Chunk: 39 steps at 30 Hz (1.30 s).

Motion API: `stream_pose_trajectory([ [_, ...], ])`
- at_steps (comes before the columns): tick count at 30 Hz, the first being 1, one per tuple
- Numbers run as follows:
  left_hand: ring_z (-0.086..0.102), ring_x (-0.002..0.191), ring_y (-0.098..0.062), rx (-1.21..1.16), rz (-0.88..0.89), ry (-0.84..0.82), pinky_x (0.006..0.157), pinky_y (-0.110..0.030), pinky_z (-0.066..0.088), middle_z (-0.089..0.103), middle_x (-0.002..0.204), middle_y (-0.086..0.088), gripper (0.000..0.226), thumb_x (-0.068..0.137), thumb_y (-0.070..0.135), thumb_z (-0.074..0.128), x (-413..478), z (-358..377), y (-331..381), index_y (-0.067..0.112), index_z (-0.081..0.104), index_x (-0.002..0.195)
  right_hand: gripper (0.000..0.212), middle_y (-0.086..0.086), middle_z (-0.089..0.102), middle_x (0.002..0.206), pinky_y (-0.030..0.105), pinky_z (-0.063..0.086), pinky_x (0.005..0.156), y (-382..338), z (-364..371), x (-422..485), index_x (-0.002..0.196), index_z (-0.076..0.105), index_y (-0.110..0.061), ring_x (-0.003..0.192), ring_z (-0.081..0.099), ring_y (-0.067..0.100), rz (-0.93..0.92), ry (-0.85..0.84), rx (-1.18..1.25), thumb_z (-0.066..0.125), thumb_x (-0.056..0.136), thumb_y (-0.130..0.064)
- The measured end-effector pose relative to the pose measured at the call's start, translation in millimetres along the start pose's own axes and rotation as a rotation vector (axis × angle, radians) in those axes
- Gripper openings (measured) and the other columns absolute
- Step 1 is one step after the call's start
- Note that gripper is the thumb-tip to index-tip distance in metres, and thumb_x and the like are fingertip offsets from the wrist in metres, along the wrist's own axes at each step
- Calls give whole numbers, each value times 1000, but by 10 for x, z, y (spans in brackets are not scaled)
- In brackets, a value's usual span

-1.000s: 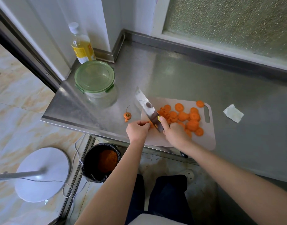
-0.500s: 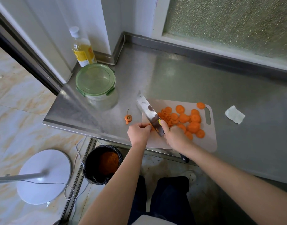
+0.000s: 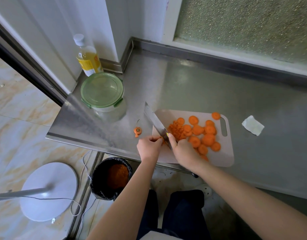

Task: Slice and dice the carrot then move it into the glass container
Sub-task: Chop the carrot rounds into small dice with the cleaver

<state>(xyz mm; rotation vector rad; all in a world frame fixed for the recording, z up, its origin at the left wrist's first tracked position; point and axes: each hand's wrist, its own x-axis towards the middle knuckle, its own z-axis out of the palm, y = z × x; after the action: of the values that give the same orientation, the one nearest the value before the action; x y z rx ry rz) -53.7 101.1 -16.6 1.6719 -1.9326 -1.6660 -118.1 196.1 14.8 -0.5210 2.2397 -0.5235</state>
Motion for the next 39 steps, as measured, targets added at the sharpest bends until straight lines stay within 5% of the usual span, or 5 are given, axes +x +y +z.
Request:
stream_pose_trajectory([
  [4, 58, 74, -4, -2, 8, -4, 55, -5, 36, 67, 80, 7, 9, 82, 16, 68, -12, -5, 3, 14, 75, 88, 47, 1, 43, 64, 19, 31, 54, 7, 50, -18, 62, 33, -22, 65, 43, 20, -15, 44, 41, 28, 99, -50],
  [8, 59, 78, -5, -3, 2, -1, 64, -12, 39, 71, 84, 4, 10, 82, 17, 67, -28, 2, 10, 15, 75, 88, 58, 11, 54, 61, 30, 34, 52, 46, 117, 54, 53, 36, -17, 64, 55, 29, -34, 158, -55, 26, 99, -51],
  [17, 55, 78, -5, -5, 21, 23, 69, -13, 37, 65, 83, 8, 11, 84, 17, 65, -73, 18, 2, 15, 73, 92, 67, 3, 42, 48, 36, 38, 63, 178, 94, 181, 46, 36, -15, 54, 43, 23, -10, 130, 193, 30, 95, -60],
  [28, 55, 77, -8, -7, 12, 46, 69, -16, 37, 63, 79, 7, 9, 84, 16, 65, -71, 33, -11, 14, 73, 88, 68, 12, 50, 58, 40, 47, 75, 179, 16, 118, 47, 40, -13, 64, 52, 27, -27, 134, 132, 30, 96, -59],
  [39, 53, 77, -8, 12, 28, 60, 64, -13, 34, 64, 82, 6, 11, 85, 14, 64, -83, 39, 4, 11, 73, 91, 68, 14, 54, 60, 37, 45, 66, 126, 15, 56, 55, 44, -9, 63, 55, 31, 6, 108, 108, 28, 95, -61],
])
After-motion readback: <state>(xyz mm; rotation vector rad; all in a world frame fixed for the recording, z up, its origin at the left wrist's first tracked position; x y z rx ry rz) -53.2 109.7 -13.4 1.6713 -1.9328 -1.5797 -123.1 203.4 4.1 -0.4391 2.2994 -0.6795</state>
